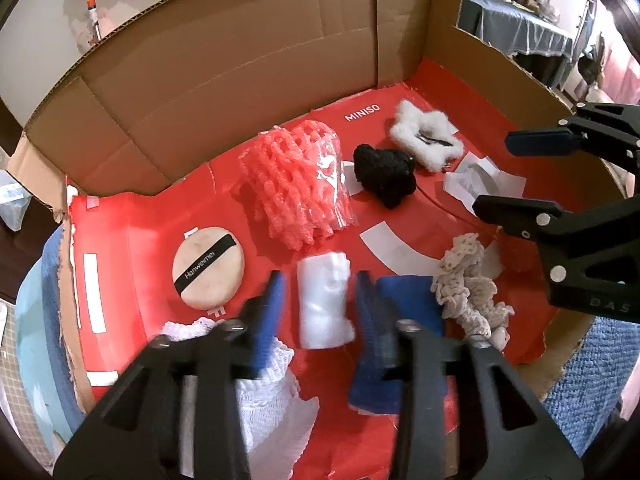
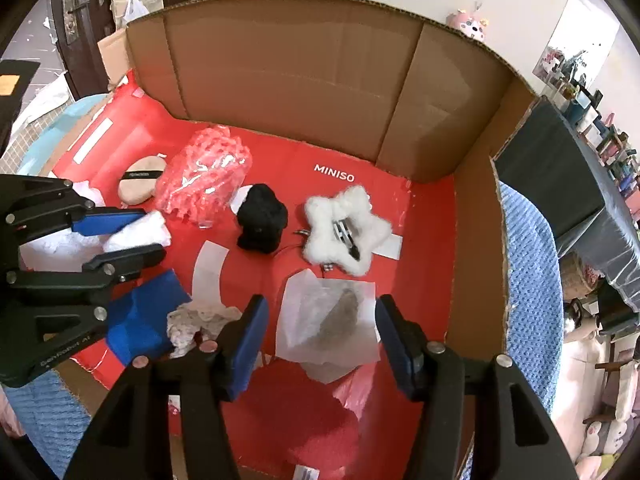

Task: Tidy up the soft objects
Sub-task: 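Open the right tool releasing the tissue while the left tool releases the white cloth in the box, then raise both open tools up out of the box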

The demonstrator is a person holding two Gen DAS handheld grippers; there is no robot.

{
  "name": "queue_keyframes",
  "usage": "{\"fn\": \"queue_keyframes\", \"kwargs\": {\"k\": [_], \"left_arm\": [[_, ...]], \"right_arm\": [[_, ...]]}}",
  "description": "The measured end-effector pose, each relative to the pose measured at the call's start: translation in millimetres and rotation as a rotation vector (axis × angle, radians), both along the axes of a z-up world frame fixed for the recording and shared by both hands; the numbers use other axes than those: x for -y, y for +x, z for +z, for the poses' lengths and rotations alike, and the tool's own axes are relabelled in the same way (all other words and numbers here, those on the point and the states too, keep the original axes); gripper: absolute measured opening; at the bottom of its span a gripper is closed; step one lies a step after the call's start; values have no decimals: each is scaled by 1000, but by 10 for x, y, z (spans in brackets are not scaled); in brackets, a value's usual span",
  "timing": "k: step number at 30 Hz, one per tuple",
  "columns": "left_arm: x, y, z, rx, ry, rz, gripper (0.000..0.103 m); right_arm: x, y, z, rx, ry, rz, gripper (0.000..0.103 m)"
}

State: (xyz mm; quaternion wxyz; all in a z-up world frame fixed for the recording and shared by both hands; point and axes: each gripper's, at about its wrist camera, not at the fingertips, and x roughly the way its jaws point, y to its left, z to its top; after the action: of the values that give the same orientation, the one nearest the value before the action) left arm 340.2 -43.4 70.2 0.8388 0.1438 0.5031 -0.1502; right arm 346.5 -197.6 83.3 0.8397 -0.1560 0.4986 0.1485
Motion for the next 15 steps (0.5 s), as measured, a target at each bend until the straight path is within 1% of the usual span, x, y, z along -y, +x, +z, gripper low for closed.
{"fn": "queue_keyframes", "kwargs": {"k": [1,10,12,13,15], "left_arm": [[-5,-12,13,10,-4,2,57],[-45,-85,127,18,-36,11,57],[-59,-147,160,24,-46,11,58],[-45,-174,185,29,-50,11,62],[-53,-252,250,50,-61,12,66]], "right_arm": [[-8,-24,6,3,1,0,60],[9,-113,41,11,17,0,61],[16,-124,55,17,24,-1,64],[22,-135,71,22,28,-2,65],[37,-162,106,30,39,-3,65]]}}
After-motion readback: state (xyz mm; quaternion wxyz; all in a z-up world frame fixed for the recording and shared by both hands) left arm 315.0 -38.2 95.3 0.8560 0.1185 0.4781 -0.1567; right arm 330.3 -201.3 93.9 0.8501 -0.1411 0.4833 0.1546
